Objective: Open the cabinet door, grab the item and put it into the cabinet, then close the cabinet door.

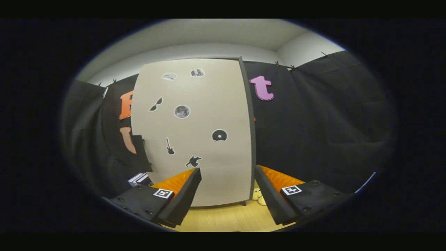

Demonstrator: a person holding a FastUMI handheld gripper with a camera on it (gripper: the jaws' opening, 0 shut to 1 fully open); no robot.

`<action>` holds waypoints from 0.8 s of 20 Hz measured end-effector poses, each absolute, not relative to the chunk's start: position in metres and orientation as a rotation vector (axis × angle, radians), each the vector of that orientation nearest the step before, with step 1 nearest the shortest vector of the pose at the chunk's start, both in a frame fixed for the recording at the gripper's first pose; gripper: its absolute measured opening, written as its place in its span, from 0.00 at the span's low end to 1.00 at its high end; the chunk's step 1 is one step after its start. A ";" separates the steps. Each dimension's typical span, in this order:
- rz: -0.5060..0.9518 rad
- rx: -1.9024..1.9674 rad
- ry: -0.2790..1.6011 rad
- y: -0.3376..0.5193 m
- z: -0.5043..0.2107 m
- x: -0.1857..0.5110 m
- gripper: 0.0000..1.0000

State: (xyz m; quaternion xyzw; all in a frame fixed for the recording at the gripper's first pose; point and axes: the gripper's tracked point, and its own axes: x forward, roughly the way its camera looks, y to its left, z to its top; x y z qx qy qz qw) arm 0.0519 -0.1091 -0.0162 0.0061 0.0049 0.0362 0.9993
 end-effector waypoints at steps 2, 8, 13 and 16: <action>0.044 -0.008 -0.002 -0.129 -0.012 0.047 0.98; 0.047 -0.008 0.004 -0.150 -0.015 0.038 0.98; 0.062 0.004 0.010 -0.151 -0.020 0.038 0.98; 0.063 0.010 0.009 -0.151 -0.020 0.039 0.98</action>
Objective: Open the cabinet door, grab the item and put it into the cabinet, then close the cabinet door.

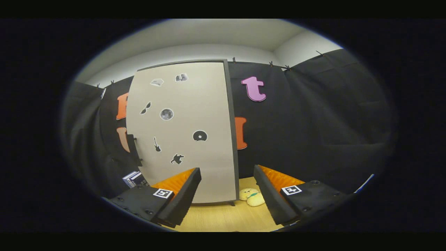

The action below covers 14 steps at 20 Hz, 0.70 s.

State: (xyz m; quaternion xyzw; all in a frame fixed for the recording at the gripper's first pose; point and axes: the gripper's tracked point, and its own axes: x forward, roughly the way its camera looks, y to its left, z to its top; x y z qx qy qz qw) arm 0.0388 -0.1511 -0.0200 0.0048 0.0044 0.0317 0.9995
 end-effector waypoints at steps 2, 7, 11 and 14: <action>0.065 0.013 0.008 -0.151 -0.021 0.038 0.98; 0.065 0.015 0.009 -0.149 -0.022 0.034 0.98; 0.059 0.015 0.010 -0.149 -0.024 0.030 0.98; 0.046 0.017 0.012 -0.152 -0.025 0.027 0.98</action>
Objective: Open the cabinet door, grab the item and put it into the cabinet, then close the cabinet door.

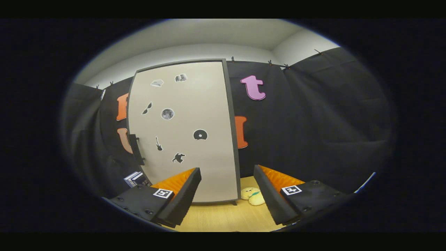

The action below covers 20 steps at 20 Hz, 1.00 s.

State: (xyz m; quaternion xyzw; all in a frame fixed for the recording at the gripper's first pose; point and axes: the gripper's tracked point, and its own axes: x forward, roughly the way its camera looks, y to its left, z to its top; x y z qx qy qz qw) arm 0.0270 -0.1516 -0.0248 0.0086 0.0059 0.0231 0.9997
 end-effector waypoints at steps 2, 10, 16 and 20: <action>0.044 0.018 0.014 -0.150 -0.025 0.025 0.98; 0.044 0.011 0.024 -0.142 -0.027 0.022 0.98; 0.046 0.005 0.025 -0.134 -0.027 0.022 0.98; 0.046 0.005 0.026 -0.133 -0.026 0.022 0.98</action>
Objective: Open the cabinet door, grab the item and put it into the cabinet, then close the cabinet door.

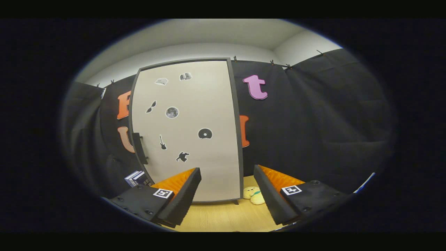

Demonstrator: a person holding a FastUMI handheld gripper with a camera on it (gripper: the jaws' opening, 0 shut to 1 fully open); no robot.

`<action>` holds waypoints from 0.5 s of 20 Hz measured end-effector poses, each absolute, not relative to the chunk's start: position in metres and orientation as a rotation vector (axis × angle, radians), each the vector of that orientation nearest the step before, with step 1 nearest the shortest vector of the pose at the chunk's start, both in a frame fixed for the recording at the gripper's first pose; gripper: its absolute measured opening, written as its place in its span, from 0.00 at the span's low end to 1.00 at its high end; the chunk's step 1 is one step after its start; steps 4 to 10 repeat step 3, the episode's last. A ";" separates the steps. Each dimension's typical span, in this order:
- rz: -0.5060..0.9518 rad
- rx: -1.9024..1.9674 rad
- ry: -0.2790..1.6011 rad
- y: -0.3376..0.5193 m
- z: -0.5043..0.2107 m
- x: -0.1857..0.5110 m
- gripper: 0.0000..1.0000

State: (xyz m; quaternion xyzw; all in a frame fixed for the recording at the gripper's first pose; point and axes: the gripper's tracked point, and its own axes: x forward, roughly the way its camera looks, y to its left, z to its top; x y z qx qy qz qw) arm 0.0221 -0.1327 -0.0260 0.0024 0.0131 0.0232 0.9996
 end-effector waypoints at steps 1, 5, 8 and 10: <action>0.047 0.005 0.028 -0.132 -0.026 0.022 0.98; 0.050 0.004 0.030 -0.132 -0.027 0.021 0.98; 0.050 0.004 0.030 -0.132 -0.027 0.021 0.98; 0.050 0.004 0.030 -0.132 -0.027 0.021 0.98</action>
